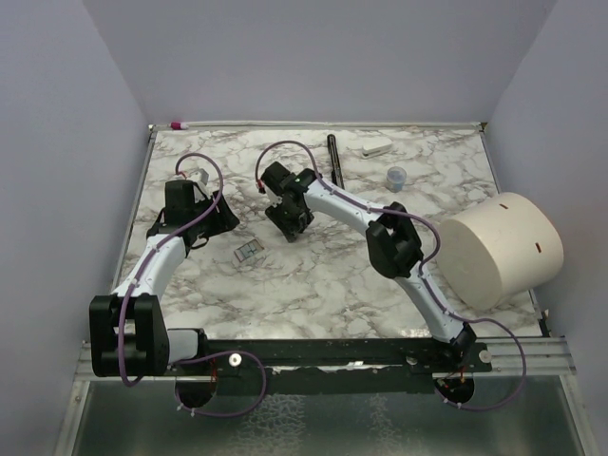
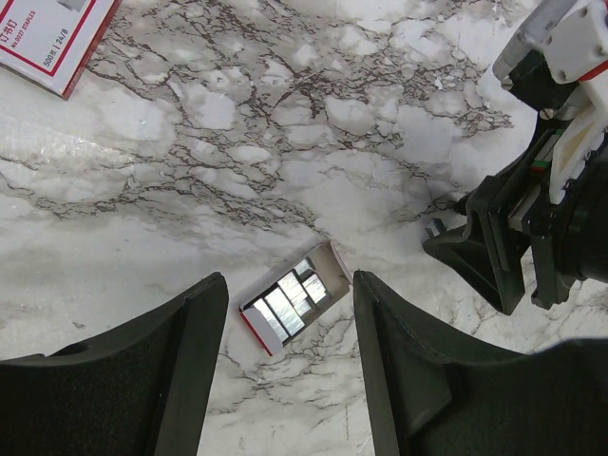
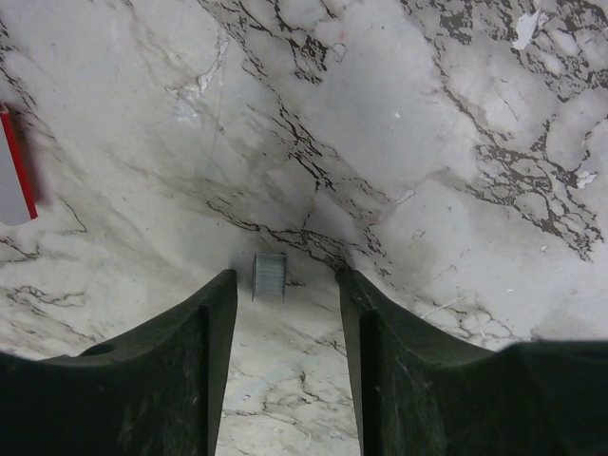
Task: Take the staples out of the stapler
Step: Pick up the staple from the center of the board.
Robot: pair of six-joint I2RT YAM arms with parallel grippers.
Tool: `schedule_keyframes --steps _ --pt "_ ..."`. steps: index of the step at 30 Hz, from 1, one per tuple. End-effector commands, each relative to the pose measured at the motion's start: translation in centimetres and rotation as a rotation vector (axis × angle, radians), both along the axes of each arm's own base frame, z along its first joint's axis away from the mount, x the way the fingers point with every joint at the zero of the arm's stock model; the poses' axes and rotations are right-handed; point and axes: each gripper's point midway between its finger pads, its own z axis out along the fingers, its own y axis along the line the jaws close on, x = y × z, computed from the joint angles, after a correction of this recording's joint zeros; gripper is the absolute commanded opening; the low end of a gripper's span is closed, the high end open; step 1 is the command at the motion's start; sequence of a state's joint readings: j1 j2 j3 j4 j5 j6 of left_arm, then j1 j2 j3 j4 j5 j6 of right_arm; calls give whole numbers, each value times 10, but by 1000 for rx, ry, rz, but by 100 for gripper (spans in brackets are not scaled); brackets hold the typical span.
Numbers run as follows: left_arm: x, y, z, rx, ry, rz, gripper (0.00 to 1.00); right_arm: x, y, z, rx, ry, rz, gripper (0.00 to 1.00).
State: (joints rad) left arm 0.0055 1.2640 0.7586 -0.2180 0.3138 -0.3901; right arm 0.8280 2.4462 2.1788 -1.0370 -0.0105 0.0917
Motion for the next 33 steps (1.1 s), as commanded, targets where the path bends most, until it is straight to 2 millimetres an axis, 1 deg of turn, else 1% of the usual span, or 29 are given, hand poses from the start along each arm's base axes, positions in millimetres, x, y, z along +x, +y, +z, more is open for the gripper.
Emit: schedule_keyframes --steps 1,7,12,18,26,33 --pt "4 3 9 6 -31 6 58 -2 4 -2 -36 -25 -3 46" --pt "4 2 9 1 -31 3 58 -2 0 -9 -71 -24 -13 35" --pt "4 2 9 -1 -34 0 58 -3 0 -7 -70 -28 -14 30" --pt "4 1 9 -3 -34 -2 58 -4 5 -5 -48 -20 -8 25" --pt "4 1 10 -5 -37 -4 58 -6 4 -7 -51 -11 -4 23" --pt "4 1 10 -2 -39 -3 58 -4 6 -1 -34 -30 -4 17"
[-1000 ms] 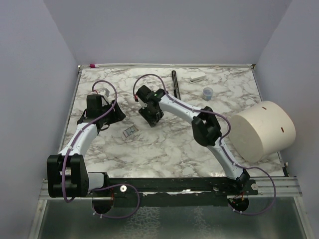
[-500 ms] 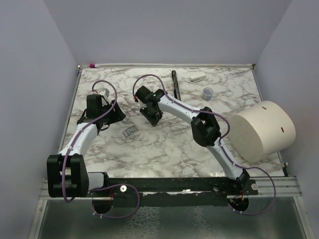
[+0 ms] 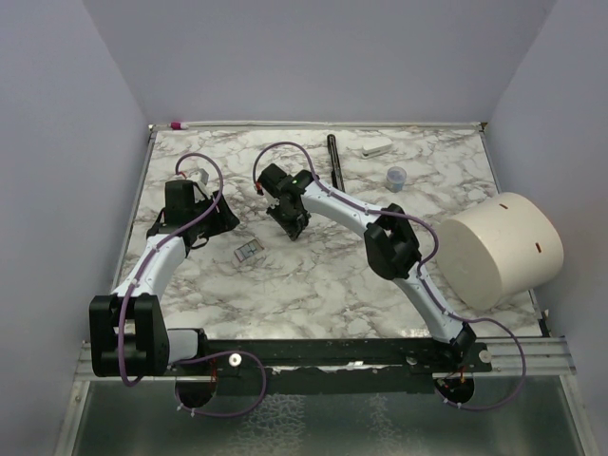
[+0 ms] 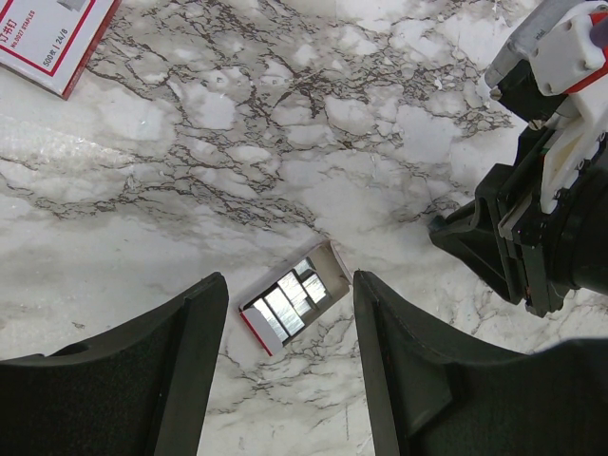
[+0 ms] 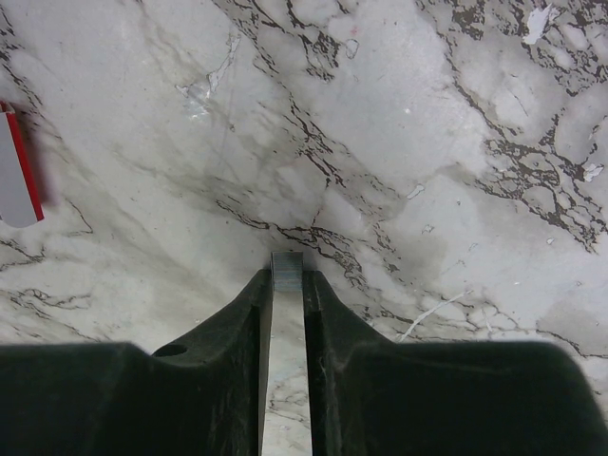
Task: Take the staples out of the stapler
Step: Pick up the staple from the center of the board, then place the staple in the staple box.
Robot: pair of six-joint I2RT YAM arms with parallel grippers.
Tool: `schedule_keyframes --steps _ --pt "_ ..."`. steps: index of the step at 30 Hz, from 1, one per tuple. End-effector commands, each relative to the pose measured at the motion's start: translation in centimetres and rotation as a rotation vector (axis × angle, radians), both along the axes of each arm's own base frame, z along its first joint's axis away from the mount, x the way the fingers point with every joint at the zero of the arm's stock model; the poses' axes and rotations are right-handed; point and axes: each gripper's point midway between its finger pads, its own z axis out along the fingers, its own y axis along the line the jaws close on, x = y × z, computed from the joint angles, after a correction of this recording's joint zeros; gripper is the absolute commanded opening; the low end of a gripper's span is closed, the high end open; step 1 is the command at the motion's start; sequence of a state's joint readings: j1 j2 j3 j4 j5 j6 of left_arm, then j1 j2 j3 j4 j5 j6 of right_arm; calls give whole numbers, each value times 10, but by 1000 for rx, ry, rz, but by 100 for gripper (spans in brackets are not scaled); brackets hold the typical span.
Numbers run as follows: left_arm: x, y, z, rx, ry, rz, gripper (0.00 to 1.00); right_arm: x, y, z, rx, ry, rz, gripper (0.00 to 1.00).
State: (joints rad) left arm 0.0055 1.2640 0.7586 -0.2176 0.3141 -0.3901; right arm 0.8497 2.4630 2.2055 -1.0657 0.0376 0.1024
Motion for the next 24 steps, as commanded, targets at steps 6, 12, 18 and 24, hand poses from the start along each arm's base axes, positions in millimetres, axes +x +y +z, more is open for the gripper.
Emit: schedule_keyframes --steps 6,12,18,24 --pt "3 2 10 2 -37 1 58 5 10 17 45 -44 0 17" --pt "5 6 12 4 -43 21 58 3 31 46 178 -52 24 17" --pt "4 9 11 3 -39 29 58 -13 67 70 380 29 77 17" --pt "5 13 13 8 -46 47 58 -26 97 76 519 124 112 17"
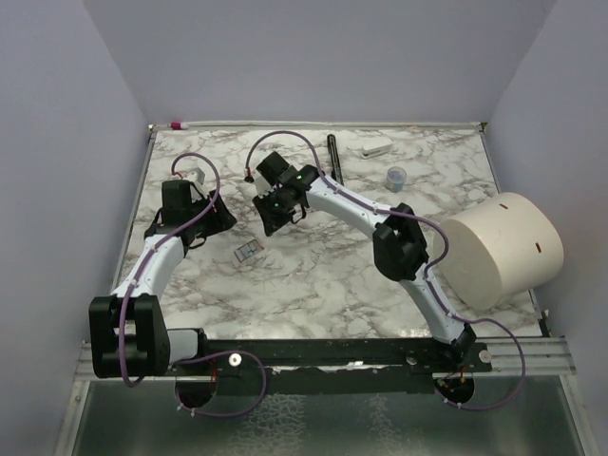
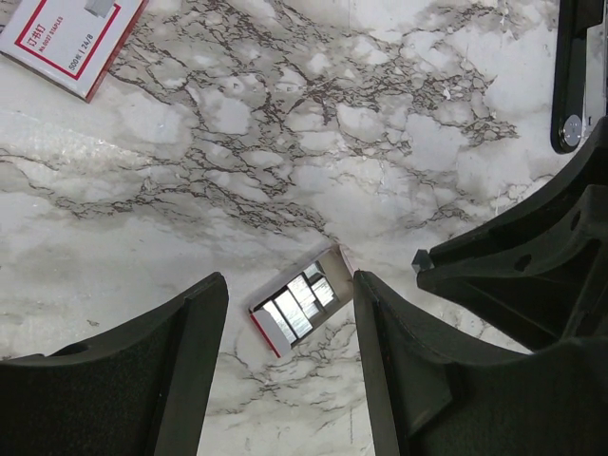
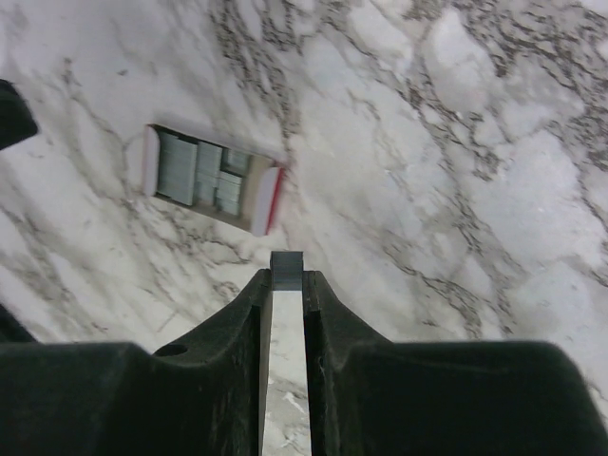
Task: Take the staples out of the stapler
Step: Place the staple in the staple box.
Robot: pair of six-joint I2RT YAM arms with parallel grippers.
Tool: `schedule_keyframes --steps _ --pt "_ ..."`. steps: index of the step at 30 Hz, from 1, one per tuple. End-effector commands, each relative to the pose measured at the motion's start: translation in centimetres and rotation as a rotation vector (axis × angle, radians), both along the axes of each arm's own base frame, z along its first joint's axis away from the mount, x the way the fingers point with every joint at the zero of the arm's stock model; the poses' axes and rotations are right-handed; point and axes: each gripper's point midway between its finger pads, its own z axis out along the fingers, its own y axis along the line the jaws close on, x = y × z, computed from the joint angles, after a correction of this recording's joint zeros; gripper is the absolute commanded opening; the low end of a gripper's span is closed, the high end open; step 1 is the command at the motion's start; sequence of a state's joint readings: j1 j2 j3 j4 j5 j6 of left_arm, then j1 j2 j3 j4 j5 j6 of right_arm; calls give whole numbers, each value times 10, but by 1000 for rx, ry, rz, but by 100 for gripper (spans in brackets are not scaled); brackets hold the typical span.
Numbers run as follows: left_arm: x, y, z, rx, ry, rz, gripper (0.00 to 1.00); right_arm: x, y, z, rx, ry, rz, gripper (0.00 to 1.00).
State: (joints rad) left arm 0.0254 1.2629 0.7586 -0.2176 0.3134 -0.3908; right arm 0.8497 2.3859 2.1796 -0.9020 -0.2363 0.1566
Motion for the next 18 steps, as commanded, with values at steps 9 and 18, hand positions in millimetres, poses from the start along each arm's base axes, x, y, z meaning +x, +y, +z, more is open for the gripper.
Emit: schedule_keyframes --steps 9,18 --pt "4 7 13 3 -48 28 58 -27 59 23 235 109 89 17" --pt "4 7 14 0 -50 26 58 -28 63 -1 201 130 67 17"
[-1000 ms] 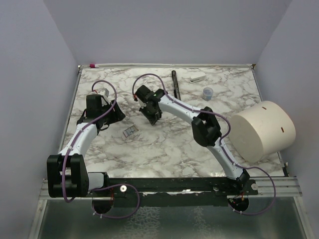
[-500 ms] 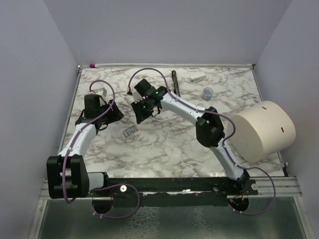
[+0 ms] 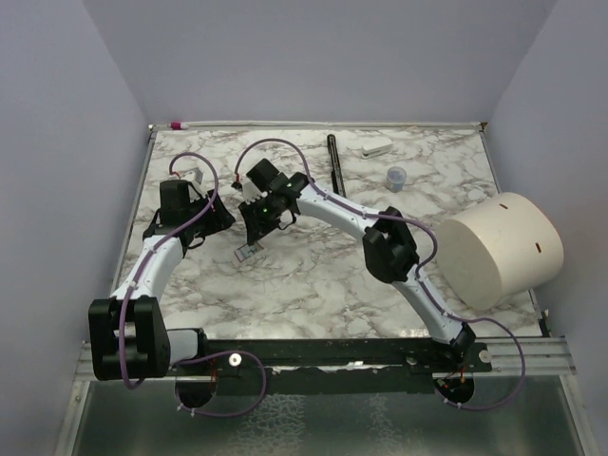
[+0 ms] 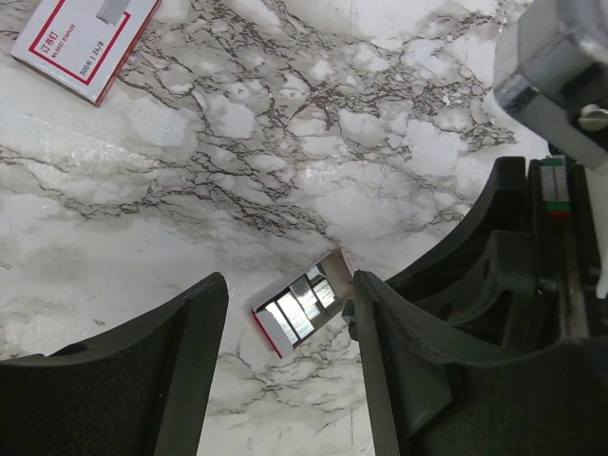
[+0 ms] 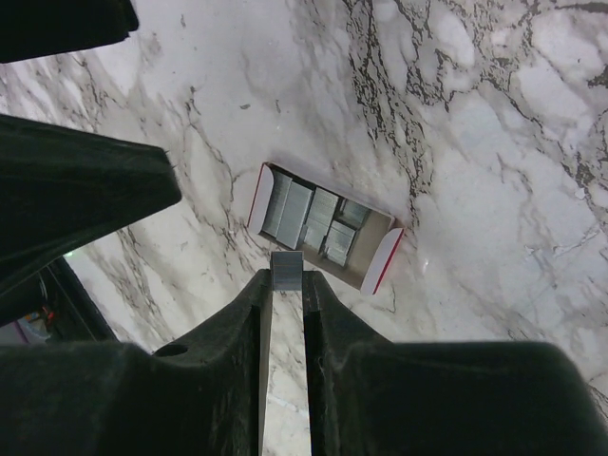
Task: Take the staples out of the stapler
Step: Place the staple in the staple box.
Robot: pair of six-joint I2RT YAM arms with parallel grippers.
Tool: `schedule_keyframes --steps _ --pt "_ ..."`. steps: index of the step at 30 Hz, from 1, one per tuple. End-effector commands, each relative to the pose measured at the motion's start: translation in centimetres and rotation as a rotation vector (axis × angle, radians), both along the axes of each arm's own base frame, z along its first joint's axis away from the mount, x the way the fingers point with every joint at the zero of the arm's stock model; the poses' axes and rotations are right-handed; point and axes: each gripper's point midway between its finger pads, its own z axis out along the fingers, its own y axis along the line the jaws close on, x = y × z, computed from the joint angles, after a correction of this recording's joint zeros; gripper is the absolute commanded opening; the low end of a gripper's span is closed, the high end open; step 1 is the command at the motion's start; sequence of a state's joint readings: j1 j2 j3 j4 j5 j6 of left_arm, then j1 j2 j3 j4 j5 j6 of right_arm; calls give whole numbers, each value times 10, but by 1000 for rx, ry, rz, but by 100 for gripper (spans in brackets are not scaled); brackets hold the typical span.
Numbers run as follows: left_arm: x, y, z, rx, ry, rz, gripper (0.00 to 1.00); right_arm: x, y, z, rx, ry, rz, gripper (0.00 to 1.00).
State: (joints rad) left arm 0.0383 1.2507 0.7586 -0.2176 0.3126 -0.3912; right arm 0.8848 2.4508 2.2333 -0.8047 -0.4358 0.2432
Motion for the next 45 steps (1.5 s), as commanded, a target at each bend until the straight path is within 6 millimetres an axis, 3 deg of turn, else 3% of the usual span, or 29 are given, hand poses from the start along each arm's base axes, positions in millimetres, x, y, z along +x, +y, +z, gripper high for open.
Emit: schedule_keyframes --steps 1,10,45 --pt "4 3 10 -1 -39 13 58 2 9 -9 3 -1 -15 17" --pt "4 2 10 -4 -39 10 58 7 -1 -29 -70 -8 -39 17" --pt "4 0 9 -14 -37 0 58 14 -13 -48 -162 -31 -57 17"
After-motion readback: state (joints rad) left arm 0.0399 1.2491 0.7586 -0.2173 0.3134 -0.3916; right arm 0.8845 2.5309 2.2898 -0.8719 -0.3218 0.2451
